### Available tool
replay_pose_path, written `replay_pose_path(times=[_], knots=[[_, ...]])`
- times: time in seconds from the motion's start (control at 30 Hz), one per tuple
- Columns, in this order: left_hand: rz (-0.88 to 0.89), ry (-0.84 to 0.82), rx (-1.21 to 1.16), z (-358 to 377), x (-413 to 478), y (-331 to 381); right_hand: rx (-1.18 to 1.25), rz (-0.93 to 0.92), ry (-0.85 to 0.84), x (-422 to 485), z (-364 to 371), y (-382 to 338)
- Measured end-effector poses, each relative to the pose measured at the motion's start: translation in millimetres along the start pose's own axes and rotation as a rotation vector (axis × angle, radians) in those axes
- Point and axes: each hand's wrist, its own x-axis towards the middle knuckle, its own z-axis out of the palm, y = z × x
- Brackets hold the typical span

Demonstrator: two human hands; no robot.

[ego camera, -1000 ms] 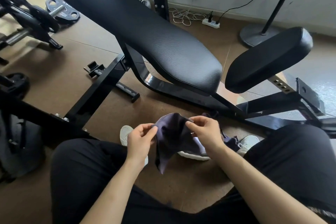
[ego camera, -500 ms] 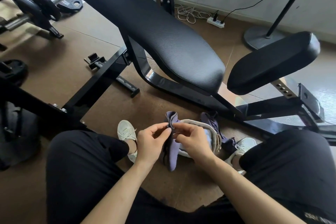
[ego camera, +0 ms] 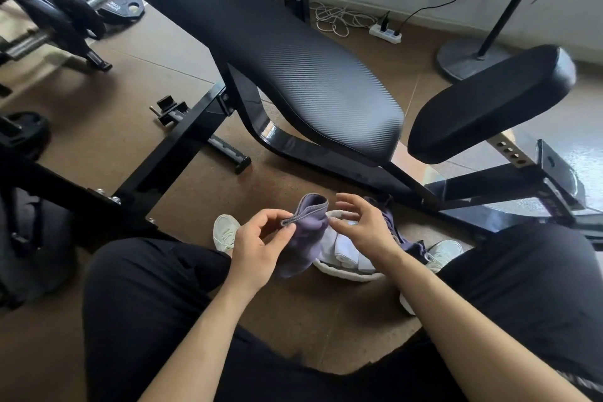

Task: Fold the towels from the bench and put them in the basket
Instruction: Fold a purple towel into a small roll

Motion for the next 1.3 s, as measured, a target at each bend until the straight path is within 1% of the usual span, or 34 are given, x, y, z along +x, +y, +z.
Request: replay_pose_path(times=[0.17,0.27,0.33,0.43,0.53,0.63,0.7,0.8,0.87,0.93,0.97,1.03,1.1,1.2,1.23,1.3], knots=[[-0.012,-0.076,0.012,-12.8,0.9,1.2,0.136,0.082,-0.224,5.8,0.4,-6.8],[-0.040,-0.070,0.028,-20.1,3.4,-0.1,0.067,0.063,-0.217,7.6,-2.9,-6.1],[-0.086,-0.028,0.047,-24.8,5.2,-1.3,0.048,0.057,-0.216,8.9,-10.5,-7.4],[-0.120,0.020,0.102,-29.4,9.1,-6.5,0.046,0.002,-0.270,7.6,-23.5,-14.9],[-0.108,0.020,0.153,-30.9,10.9,-10.7,0.090,-0.062,-0.245,1.4,-26.6,-22.9],[-0.110,-0.005,0.207,-30.5,11.0,-12.6,0.030,-0.110,-0.177,-2.4,-26.1,-25.3],[-0.061,0.004,0.219,-30.4,10.0,-9.7,-0.005,-0.161,-0.126,-5.3,-28.7,-29.5],[0.051,0.033,0.231,-32.1,10.4,-3.1,0.006,-0.241,-0.059,-7.4,-35.4,-34.6],[0.013,-0.045,0.295,-31.1,11.0,-2.4,-0.129,-0.240,-0.091,-5.9,-36.4,-31.4],[-0.040,-0.130,0.364,-28.0,11.4,-6.1,-0.269,-0.196,-0.125,-3.6,-35.9,-23.1],[-0.052,-0.135,0.371,-26.4,11.8,-6.4,-0.266,-0.191,-0.109,-2.6,-35.2,-21.8],[-0.063,-0.104,0.340,-25.1,13.3,-4.7,-0.157,-0.208,-0.073,-1.3,-34.1,-23.2],[-0.082,-0.106,0.306,-25.6,14.6,-1.9,-0.037,-0.218,-0.095,-3.5,-33.5,-27.5],[-0.115,-0.222,0.321,-27.4,15.0,-1.1,0.044,-0.207,-0.152,-5.4,-30.6,-27.6],[-0.103,-0.245,0.337,-27.3,15.6,-1.9,0.049,-0.211,-0.166,-6.4,-29.0,-27.9],[-0.016,-0.280,0.415,-23.0,15.9,-0.2,0.052,-0.232,-0.196,-10.2,-24.0,-30.0]])
